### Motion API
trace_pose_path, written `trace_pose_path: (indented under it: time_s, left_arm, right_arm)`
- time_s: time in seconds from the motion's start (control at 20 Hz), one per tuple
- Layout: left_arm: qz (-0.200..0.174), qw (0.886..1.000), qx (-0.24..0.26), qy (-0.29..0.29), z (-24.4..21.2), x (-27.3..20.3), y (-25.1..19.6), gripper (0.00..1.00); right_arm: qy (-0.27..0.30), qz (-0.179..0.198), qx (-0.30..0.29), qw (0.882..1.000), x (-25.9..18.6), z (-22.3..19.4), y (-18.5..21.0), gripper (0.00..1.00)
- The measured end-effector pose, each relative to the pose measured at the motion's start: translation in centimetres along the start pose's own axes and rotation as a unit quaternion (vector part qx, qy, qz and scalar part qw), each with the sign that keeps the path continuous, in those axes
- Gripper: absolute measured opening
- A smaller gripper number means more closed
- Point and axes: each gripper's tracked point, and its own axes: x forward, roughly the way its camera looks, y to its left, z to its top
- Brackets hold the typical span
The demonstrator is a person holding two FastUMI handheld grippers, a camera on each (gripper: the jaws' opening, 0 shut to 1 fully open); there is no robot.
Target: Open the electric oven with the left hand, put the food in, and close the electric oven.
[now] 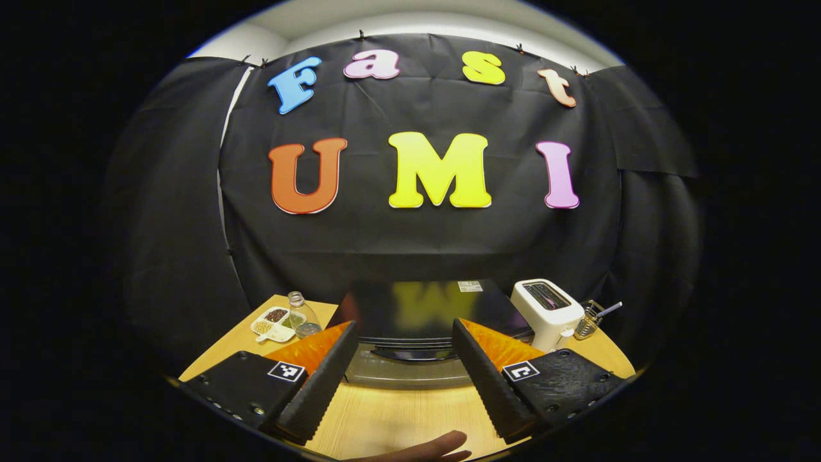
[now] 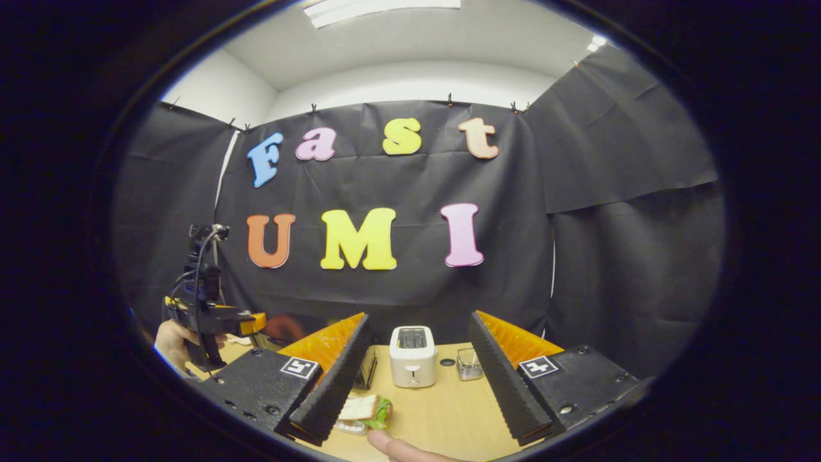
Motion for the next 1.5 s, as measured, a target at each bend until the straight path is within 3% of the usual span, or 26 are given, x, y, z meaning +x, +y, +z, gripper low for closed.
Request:
trace_pose_path:
  time_s: [0.05,0.1,0.15,0.7,1.2,1.5]
  left_arm:
    - [-0.002,1.000,-0.003,0.008,-0.6,1.2,-0.2,0.96]
    - [-0.005,1.000,-0.004,0.015,-1.0,2.2,-0.5,0.96]
    - [-0.007,1.000,-0.002,0.025,-1.5,3.2,-0.8,0.96]
    - [0.001,0.993,0.008,0.114,-7.5,7.7,-1.7,0.96]
    - [0.004,0.994,-0.003,0.109,-8.7,4.4,-1.7,0.97]
    - [-0.004,0.994,-0.006,0.109,-11.7,0.5,-1.9,0.96]
  right_arm:
    - [-0.003,0.000,-0.002,1.000,0.0,0.2,-0.2,0.99]
    - [-0.004,-0.006,-0.003,1.000,-0.1,0.2,-0.6,0.90]
    - [-0.003,-0.013,-0.005,1.000,-0.2,0.3,-1.1,0.99]
    - [0.001,-0.050,-0.011,0.999,-2.1,0.2,-3.3,0.99]
    - [0.006,-0.046,-0.004,0.999,-2.1,-0.4,-3.2,0.99]
    - [0.005,-0.035,-0.004,0.999,-2.7,-0.7,-2.0,0.99]
